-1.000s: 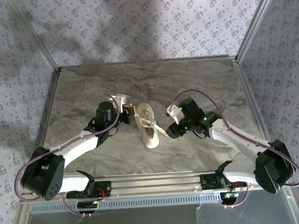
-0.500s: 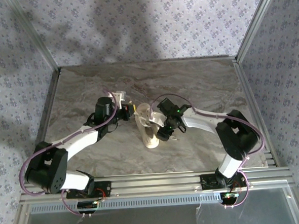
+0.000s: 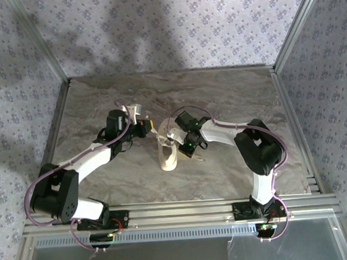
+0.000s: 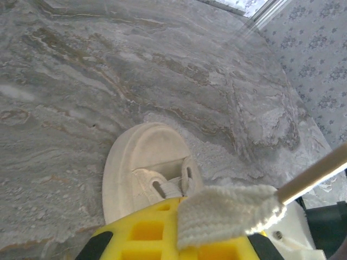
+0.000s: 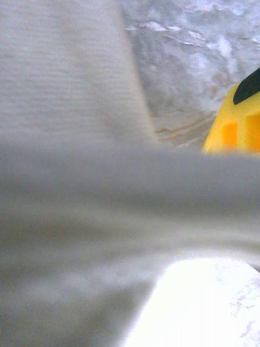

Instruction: Tie the shoes

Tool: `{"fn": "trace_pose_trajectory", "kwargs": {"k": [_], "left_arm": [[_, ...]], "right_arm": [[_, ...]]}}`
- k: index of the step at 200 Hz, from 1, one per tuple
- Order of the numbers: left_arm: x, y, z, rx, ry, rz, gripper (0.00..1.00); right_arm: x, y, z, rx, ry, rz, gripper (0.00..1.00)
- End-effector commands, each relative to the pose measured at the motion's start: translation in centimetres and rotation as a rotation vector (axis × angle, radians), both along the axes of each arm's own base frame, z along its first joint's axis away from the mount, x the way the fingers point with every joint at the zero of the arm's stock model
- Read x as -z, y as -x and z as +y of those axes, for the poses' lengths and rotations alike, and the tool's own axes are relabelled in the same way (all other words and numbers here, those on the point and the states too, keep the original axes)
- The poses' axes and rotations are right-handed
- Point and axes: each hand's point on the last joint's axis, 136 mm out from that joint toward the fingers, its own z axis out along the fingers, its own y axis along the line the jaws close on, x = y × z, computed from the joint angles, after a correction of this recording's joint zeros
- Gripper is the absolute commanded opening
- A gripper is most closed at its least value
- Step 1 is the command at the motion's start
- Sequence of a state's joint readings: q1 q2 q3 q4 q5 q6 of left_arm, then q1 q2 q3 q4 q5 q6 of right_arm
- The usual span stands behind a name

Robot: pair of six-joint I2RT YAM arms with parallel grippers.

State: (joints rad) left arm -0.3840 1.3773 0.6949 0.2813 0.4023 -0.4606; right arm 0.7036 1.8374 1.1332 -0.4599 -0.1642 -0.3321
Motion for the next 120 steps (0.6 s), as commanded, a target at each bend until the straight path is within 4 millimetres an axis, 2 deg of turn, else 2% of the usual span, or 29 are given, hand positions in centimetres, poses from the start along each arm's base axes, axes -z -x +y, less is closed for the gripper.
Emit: {"fn": "trace_pose_trajectory", "kwargs": {"k": [1,45,74,99,120], "left_arm": [[-2.3,0.2,1.0,-0.002,0.003,-0.039,0.00],[-3.1,0.9,4.1,-0.065,-0.058,-0.051,0.00],[-3.1,1.4,6.6,-0.133,-0.169,-0.032,0.00],[-1.1,1.8,10.2,-0.261,-0.301,0.078,0.00],[1.3,2.3,12.8,-0.342,-0.347,0.223,0.00]], "right_arm": [[-1.3,0.4,-2.7,0.134,-0.005,0.008,0.00],[-3.6,0.1,-5.9,0.292,-0.035,-0.021,0.00],[-6.1,-0.7,-7.8,0.394,-0.021,-0.103,0.00],[-7.4,-1.3,-9.9,0.522,-0.024,-0.126,0.00],[-7.0,-1.2,-11.0,0.565,-0.012,-0.091,0.00]]}}
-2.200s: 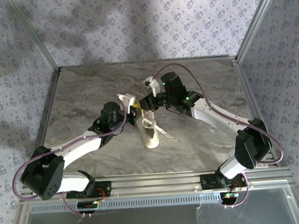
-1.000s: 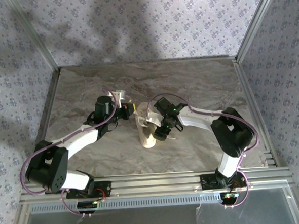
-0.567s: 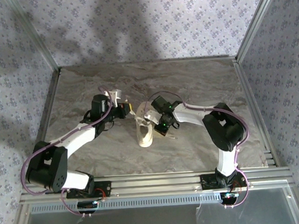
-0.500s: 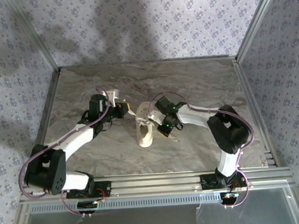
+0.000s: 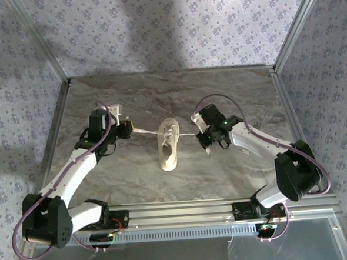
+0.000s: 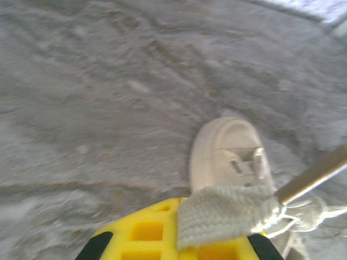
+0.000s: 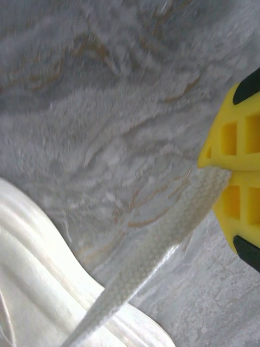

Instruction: Tie the shoes

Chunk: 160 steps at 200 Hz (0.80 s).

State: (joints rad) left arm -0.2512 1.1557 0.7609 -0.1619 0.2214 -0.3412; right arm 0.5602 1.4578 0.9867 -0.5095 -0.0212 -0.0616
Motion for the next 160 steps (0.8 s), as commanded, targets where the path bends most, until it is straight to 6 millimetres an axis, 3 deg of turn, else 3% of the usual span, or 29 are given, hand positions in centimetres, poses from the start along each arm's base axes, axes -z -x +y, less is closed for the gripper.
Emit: {"fn": "trace_pose_trajectory", "kwargs": {"k": [1,37,70,160], "left_arm": [[2.9,1.1,4.1,-0.139,-0.110,0.174,0.00],[6.8,1.9,7.1,-0.247,-0.103,0.337,0.00],[8.3,2.7,9.9,-0.341,-0.116,0.397,0.00],[10.3,4.8,13.2,-0.463,-0.155,0.492,0.00]], "right_arm": [[0.9,0.6,-2.7,0.120,0.042,0.068,0.00],[2.9,2.7,-4.6,0.170,0.130,0.206,0.00],[4.3,4.7,-6.6,0.248,0.155,0.297,0.00],[5.4,3.8,-7.9,0.312,0.147,0.378,0.00]]}}
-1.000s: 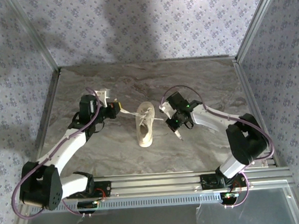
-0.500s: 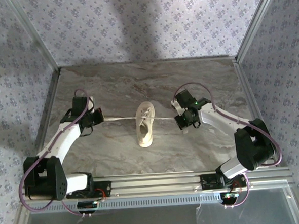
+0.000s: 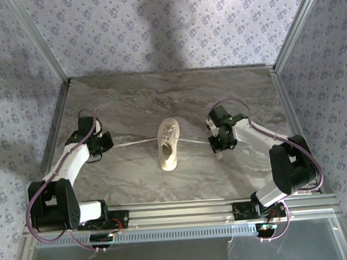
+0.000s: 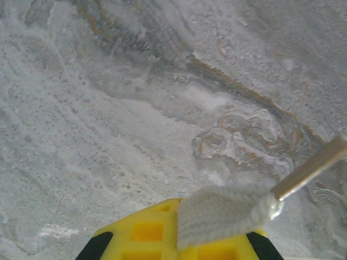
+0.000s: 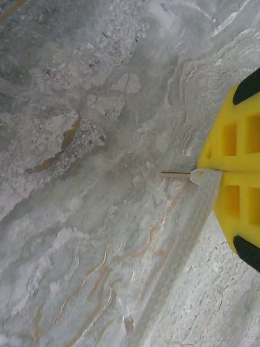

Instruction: Tie the shoes

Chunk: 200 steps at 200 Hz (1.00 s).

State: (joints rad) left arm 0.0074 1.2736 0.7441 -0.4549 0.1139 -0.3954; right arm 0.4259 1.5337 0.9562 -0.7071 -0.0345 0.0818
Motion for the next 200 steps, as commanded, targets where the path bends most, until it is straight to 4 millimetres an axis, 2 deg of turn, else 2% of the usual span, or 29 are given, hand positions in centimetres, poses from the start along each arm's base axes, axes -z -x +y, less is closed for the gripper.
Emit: {"fn": "trace_pose_trajectory", "kwargs": {"k": [1,63,146,195,200], "left_arm": [[1.0,1.5,2.5,-0.088,-0.062,0.070,0.00],[0.7,1.8,3.6,-0.112,-0.065,0.096,0.00],[1.1,4.0,4.3,-0.135,-0.076,0.159,0.00],[1.0,4.7,5.7,-0.171,-0.081,0.181,0.00],[1.2,5.4,5.7,-0.175,-0.078,0.207,0.00]], "right_arm": [[0.5,0.8,-1.6,0.043,0.053,0.086,0.00],[1.1,0.9,-2.9,0.027,0.116,0.171,0.00],[1.8,-0.3,-4.3,0.054,0.120,0.202,0.00],[2.3,-0.8,-5.1,0.073,0.132,0.221,0.00],[2.3,-0.9,-5.2,0.073,0.133,0.223,0.00]]}}
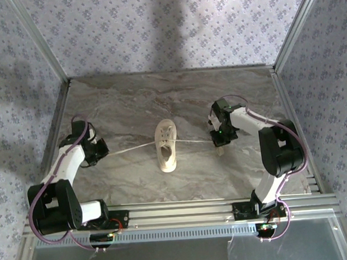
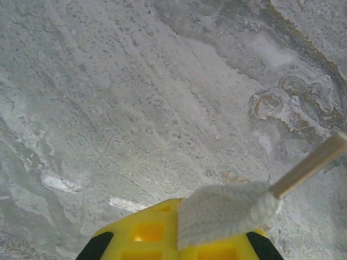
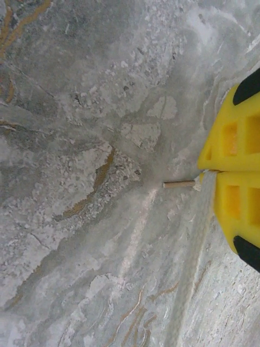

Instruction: Tie the shoes

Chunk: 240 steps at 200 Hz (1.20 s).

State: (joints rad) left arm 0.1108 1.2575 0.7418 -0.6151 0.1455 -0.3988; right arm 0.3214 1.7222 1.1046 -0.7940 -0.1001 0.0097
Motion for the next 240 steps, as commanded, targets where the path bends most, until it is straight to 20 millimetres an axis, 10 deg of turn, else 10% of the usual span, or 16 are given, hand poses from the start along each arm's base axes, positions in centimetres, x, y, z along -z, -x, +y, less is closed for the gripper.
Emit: {"fn": "trace_pose_trajectory", "kwargs": {"k": [1,81,111,190,240], "left_arm": [[0.0,1.9,3.6,-0.073,-0.118,0.070,0.00],[0.6,2.1,2.0,-0.045,-0.020,0.074,0.00],[0.8,2.0,0.7,0.019,0.048,0.094,0.00],[-0.3,1.5,0.2,0.083,0.044,0.065,0.41],[-5.8,-1.7,-8.1,0.566,0.070,-0.294,0.41]], "right_arm": [[0.8,1.4,-3.9,0.039,0.143,0.092,0.00],[0.2,1.0,-2.0,-0.112,0.097,0.052,0.00],[-2.3,1.0,1.4,-0.286,0.046,-0.046,0.22],[-5.3,1.2,4.9,-0.428,-0.005,-0.148,0.36],[-6.7,1.6,7.3,-0.473,-0.076,-0.284,0.45]]}}
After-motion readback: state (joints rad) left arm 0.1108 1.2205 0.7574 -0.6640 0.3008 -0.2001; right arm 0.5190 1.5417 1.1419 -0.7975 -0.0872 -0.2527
